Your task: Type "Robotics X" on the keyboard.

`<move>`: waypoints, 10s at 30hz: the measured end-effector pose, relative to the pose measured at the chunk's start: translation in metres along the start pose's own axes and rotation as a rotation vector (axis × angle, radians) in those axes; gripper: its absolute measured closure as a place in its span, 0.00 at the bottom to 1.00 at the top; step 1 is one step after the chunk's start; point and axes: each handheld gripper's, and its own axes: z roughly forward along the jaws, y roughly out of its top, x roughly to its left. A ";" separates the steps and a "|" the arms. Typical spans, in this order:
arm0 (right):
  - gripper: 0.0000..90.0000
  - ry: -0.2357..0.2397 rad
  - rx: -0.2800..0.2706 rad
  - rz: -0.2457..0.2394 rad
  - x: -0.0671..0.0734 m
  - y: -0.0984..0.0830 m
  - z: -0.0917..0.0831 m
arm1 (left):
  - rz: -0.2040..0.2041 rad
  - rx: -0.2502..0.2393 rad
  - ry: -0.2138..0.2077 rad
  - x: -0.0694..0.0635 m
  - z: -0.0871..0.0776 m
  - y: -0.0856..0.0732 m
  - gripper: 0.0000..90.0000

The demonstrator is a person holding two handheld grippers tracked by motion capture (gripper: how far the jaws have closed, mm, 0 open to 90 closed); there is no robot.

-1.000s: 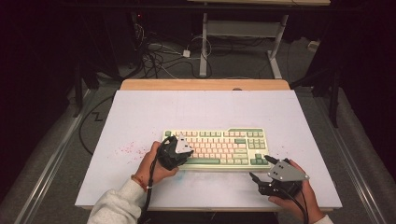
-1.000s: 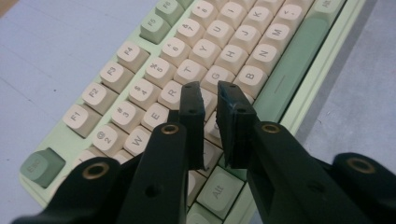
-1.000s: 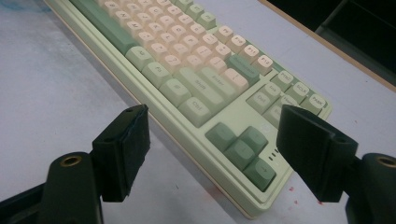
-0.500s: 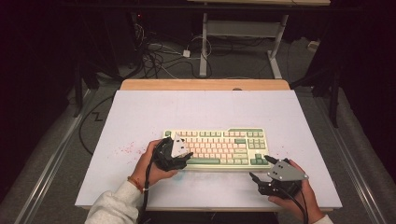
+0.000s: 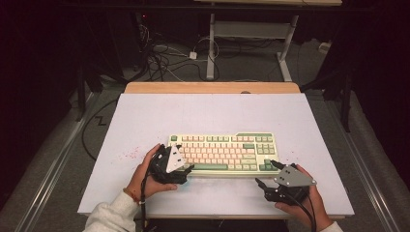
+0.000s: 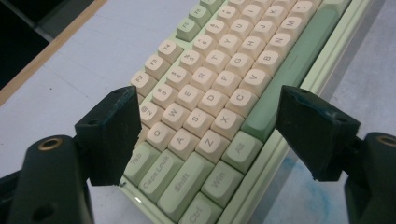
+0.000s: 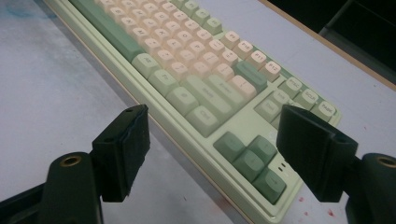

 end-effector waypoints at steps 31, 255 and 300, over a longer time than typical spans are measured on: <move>0.28 0.051 -0.060 0.015 -0.001 0.036 0.031 | -0.140 0.028 -0.015 0.005 -0.031 -0.049 0.53; 0.28 0.019 0.037 -0.021 -0.005 0.006 0.008 | -0.022 -0.024 -0.062 -0.005 0.011 0.035 0.21; 0.29 0.006 0.037 0.009 -0.014 0.004 0.009 | -0.028 0.011 0.013 0.004 -0.012 -0.023 0.20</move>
